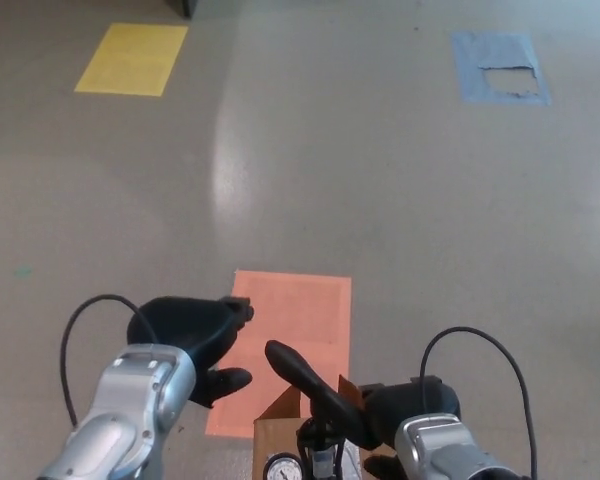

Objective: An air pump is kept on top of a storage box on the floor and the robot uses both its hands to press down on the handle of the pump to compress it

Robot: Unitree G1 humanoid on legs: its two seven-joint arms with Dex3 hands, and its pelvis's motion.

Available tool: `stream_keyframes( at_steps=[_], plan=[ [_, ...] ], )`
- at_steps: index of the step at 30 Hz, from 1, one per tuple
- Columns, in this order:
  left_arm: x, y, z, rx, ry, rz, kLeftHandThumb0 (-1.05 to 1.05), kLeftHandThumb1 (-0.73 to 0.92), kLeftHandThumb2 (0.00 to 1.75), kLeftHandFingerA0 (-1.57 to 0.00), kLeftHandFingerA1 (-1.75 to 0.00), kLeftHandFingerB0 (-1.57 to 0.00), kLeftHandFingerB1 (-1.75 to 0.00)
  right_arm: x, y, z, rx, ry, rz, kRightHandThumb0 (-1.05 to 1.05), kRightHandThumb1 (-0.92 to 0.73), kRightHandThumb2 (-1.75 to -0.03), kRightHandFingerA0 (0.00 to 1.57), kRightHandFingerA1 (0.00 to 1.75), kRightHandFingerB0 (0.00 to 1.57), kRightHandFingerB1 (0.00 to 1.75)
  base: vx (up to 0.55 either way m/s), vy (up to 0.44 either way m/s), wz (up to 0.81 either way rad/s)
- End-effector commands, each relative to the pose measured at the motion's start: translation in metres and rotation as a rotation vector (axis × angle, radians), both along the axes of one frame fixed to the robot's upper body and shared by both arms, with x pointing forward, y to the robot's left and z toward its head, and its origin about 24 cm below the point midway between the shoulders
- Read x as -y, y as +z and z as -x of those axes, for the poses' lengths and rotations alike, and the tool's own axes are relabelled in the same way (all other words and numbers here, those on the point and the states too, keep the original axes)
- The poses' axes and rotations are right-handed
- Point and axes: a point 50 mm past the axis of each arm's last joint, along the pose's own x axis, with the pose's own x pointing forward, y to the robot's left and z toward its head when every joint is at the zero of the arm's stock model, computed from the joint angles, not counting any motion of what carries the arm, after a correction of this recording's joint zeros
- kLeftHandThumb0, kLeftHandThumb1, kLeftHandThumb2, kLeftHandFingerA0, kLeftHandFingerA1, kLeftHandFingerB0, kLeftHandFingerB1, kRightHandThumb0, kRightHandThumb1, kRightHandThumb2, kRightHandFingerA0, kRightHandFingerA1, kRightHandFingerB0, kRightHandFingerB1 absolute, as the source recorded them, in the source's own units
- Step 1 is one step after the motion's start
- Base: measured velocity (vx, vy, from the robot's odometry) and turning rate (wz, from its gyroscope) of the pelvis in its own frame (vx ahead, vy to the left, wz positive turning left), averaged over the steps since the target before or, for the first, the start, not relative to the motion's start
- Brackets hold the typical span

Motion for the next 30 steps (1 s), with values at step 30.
stream_keyframes(
  at_steps=[30],
  plan=[
    [-0.004, -0.042, -0.01, 0.031, -0.057, 0.233, -0.58, 0.92, 0.78, -0.28, -0.36, -0.19, -0.32, 0.019, 0.019, -0.022, 0.078, -0.017, -0.034, -0.74, -0.61, -0.95, 0.01, 0.29, 0.11, 0.33, 0.0, 0.0, 0.0]
  ],
)
